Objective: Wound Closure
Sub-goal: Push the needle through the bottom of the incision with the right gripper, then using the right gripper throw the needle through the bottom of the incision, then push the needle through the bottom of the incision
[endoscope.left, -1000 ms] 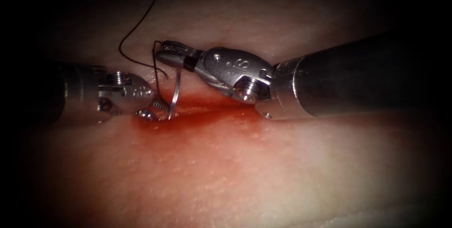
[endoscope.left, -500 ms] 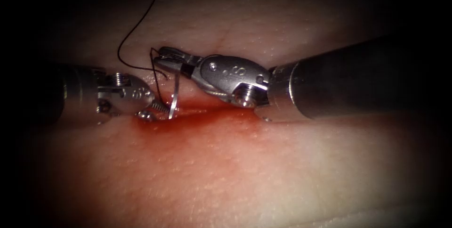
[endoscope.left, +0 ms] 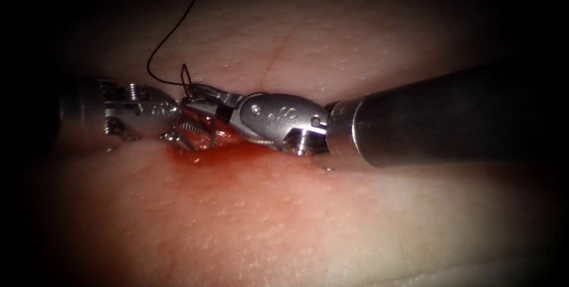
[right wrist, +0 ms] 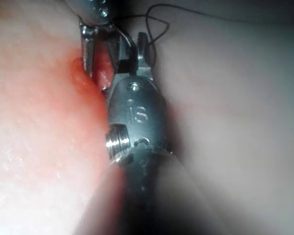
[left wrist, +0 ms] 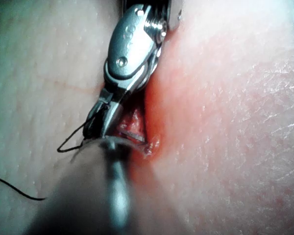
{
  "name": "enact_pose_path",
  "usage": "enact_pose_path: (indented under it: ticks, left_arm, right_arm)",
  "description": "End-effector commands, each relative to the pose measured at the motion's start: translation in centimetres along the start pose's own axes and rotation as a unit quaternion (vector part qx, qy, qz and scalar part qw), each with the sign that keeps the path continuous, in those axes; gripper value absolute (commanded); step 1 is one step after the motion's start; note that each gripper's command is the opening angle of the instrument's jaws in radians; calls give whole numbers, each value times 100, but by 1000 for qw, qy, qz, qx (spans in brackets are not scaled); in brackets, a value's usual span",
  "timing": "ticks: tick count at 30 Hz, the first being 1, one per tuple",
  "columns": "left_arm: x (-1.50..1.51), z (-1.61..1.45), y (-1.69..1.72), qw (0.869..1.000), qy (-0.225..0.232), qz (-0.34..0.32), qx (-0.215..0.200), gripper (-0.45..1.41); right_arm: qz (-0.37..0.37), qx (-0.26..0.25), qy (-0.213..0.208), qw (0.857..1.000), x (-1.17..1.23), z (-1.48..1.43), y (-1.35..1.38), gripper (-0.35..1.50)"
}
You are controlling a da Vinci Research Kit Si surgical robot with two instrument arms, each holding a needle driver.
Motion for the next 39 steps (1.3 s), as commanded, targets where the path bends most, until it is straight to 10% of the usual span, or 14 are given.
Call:
enact_pose_path:
  ticks: [1, 13, 18, 39]
  left_arm:
    - [3, 3, -3, 1000, 5, -1, 3, 27]
    - [3, -28, 22, 998, 43, -1, 50, 7]
    - [10, -18, 55, 987, 124, 49, 85, -10]
    - [1, -5, 114, 981, 165, 72, 69, -22]
  right_arm:
    - [4, -1, 0, 1000, -4, 7, -2, -35]
    - [15, -7, -5, 1000, -3, 5, 4, -35]
    - [109, -15, -9, 994, -2, 7, 8, -35]
    - [201, -34, -37, 978, -1, 7, 9, -35]
